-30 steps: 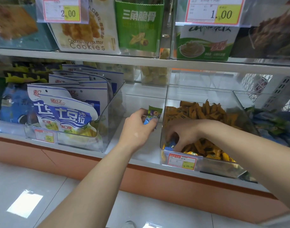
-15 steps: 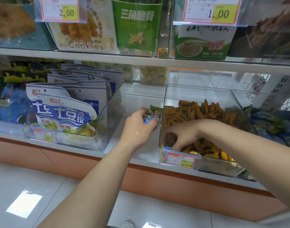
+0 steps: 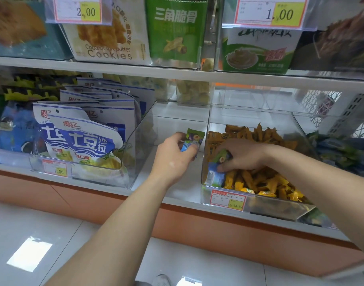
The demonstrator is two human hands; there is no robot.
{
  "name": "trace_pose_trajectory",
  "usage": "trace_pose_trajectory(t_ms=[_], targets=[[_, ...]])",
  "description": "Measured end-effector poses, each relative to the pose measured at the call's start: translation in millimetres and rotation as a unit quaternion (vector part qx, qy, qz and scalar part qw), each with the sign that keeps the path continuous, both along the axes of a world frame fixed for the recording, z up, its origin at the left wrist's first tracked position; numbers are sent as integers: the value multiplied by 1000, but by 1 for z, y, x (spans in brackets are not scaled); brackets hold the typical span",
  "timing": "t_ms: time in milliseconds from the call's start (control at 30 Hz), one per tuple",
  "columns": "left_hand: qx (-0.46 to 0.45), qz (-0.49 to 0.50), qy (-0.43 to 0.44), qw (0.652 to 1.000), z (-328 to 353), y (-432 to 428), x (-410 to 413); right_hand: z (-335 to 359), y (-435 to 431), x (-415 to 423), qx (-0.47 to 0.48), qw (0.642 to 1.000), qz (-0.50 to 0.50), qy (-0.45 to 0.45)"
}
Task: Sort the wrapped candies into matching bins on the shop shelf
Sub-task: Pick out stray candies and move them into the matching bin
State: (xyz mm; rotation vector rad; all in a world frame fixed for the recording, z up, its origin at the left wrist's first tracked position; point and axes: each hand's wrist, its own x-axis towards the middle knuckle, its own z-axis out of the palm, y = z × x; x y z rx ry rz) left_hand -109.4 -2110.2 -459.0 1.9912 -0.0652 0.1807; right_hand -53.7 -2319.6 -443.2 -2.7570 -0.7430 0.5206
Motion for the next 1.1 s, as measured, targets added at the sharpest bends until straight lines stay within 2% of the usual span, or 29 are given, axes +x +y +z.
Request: trace_pose_trajectory(t_ms=[100, 200, 367, 467, 533, 633, 700, 833, 900, 1100], targets=[[-19, 6, -10, 1000, 2, -1, -1, 13, -16, -3, 80, 993, -73, -43], [-31, 29, -27, 999, 6, -5, -1, 25, -30, -9, 171, 969, -146, -98], [-47, 63, -68, 995, 21, -26, -8, 37, -43, -26, 252, 927, -229, -156], [-93, 31, -71, 993, 33, -48, -15, 38, -51, -44, 363, 877, -295, -113], [-169, -13, -29, 985, 39, -68, -18, 37, -56, -56, 441, 834, -328, -54], [-333, -84, 80, 936, 44, -98, -22, 38, -64, -75, 545, 755, -362, 41], [-384, -103, 116, 910, 43, -111, -24, 37, -70, -86, 585, 715, -376, 78], [-384, -92, 127, 910, 36, -131, -22, 34, -81, -100, 618, 657, -416, 113], [-393, -79, 132, 906, 34, -138, -21, 36, -85, -102, 625, 641, -426, 130], [-375, -38, 116, 919, 27, -158, -21, 36, -94, -104, 680, 567, -438, 158]])
